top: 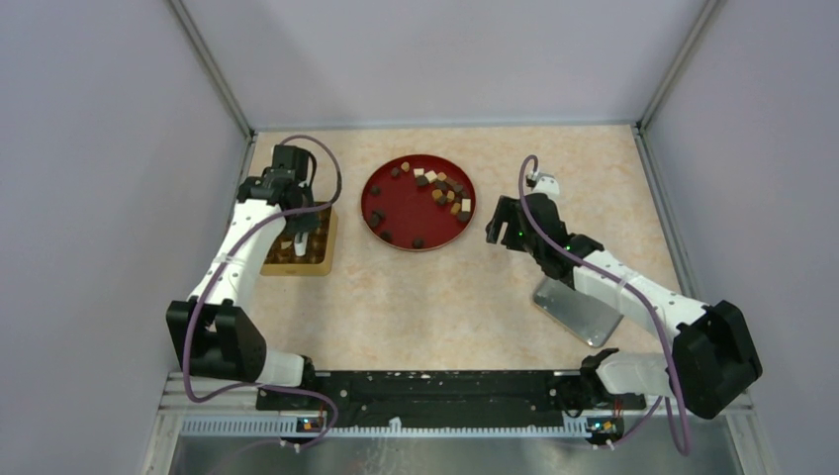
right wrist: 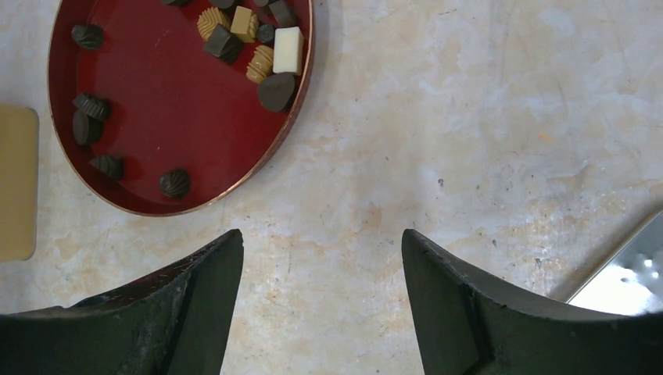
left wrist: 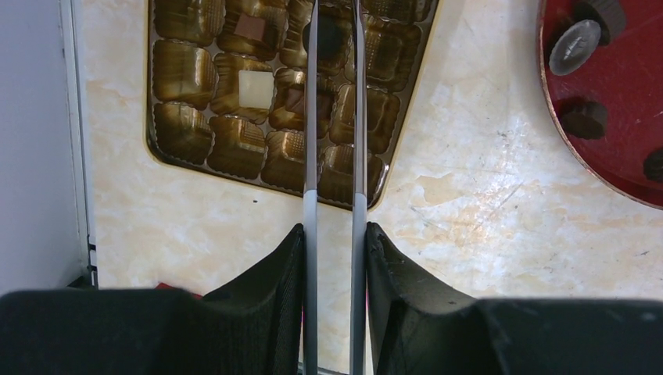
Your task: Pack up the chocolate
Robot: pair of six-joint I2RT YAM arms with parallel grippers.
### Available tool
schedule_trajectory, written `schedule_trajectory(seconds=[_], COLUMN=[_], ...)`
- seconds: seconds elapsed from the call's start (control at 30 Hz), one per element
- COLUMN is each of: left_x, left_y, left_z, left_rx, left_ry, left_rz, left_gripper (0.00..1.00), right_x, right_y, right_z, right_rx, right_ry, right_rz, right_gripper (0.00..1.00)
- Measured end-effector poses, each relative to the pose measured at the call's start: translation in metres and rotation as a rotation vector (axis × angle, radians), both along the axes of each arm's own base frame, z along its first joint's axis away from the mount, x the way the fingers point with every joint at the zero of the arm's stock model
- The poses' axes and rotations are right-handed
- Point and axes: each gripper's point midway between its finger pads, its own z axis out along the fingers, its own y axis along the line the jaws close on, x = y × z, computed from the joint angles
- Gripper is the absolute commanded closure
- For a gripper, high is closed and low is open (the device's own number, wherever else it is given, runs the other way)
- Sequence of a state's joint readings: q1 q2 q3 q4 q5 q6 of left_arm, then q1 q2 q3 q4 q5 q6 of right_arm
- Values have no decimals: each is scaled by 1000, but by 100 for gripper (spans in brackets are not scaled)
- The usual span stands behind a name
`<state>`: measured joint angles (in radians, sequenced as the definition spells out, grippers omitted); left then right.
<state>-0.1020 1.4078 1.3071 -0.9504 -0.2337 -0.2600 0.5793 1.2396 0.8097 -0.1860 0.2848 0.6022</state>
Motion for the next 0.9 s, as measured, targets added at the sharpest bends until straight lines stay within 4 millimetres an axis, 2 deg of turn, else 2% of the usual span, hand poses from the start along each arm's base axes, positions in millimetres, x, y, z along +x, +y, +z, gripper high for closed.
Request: schedule_trajectory(seconds=[0.17, 0.3, 0.5, 0.63, 0.77, 0.9], left_x=[2, 3, 5, 4, 1, -3], left_y=[3, 4, 3, -7, -30, -82], left_z=[-1, 0, 0, 2, 13, 19], left_rx=[7, 11, 2, -40, -100, -157], left_ry=[-6, -12, -17, -19, -53, -75], left_rz=[10, 17, 9, -48, -134, -296], left_gripper=[54, 54, 76, 91, 94, 89], right_x=[0, 0, 0, 0, 0, 0], right_y=[0, 0, 0, 0, 0, 0], right_z=[0, 0, 0, 0, 0, 0], right_rx=[0, 1, 1, 1, 1, 1], right_ry=[0, 0, 0, 0, 0, 0], right_rz=[1, 0, 1, 1, 0, 0], right_gripper=[28, 28, 28, 28, 28, 28])
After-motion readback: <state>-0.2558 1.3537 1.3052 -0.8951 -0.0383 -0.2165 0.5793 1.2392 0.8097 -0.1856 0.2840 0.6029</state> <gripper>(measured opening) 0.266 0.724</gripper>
